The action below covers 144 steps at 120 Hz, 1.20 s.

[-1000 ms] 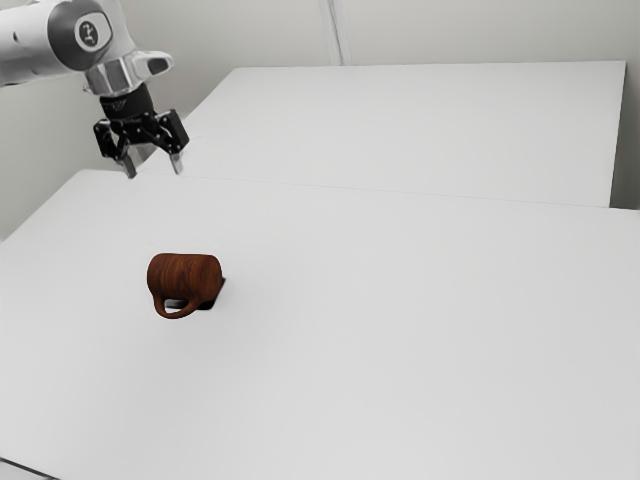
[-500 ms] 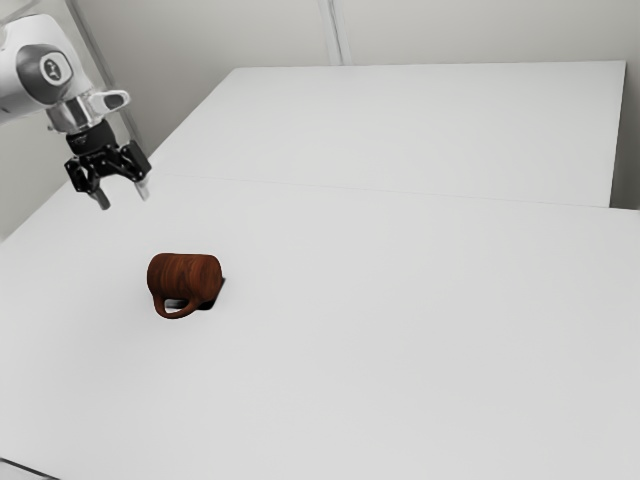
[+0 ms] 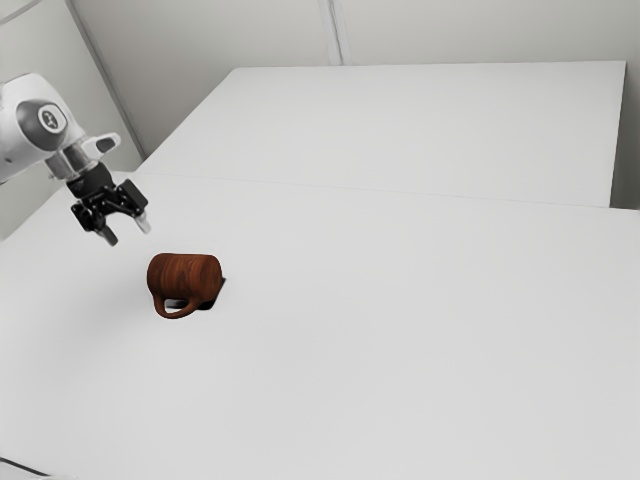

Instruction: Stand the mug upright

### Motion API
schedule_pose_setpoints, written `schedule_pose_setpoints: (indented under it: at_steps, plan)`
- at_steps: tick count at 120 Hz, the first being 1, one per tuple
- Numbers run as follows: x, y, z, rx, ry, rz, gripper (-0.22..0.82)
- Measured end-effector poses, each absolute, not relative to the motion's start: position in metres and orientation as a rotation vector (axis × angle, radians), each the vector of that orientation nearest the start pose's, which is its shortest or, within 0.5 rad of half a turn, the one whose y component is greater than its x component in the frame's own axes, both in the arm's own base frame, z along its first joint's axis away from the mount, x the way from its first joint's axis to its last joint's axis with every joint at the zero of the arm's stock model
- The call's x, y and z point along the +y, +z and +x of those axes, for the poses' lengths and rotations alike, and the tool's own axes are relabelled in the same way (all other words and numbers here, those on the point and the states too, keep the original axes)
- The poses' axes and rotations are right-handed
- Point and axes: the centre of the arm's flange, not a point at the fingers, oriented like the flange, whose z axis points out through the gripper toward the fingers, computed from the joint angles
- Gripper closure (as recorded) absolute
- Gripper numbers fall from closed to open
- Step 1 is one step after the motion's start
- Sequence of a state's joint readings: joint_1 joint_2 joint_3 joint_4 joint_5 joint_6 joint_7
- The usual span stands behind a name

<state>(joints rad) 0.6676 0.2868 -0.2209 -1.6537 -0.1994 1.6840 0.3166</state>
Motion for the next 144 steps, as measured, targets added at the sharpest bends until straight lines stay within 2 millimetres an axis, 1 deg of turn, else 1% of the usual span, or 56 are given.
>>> schedule_pose_setpoints:
  at_steps: [20,38,57,72,79,93,100,119,132,144]
  plan:
    - [0.271,0.408,0.558,-0.290,0.211,-3.482,0.00]
    - [0.274,0.389,0.562,-0.262,0.185,-3.516,0.00]
    - [0.276,0.372,0.562,-0.261,0.152,-3.570,0.00]
    - [0.278,0.352,0.558,-0.283,0.127,-3.622,0.00]
    - [0.277,0.340,0.557,-0.296,0.114,-3.652,0.00]
    - [0.274,0.325,0.554,-0.328,0.060,-3.712,0.00]
    - [0.275,0.322,0.554,-0.344,0.015,-3.739,0.00]
    - [0.277,0.321,0.555,-0.369,-0.138,-3.808,0.00]
    - [0.281,0.314,0.554,-0.387,-0.211,-3.851,0.01]
    - [0.279,0.305,0.551,-0.401,-0.271,-3.894,0.01]
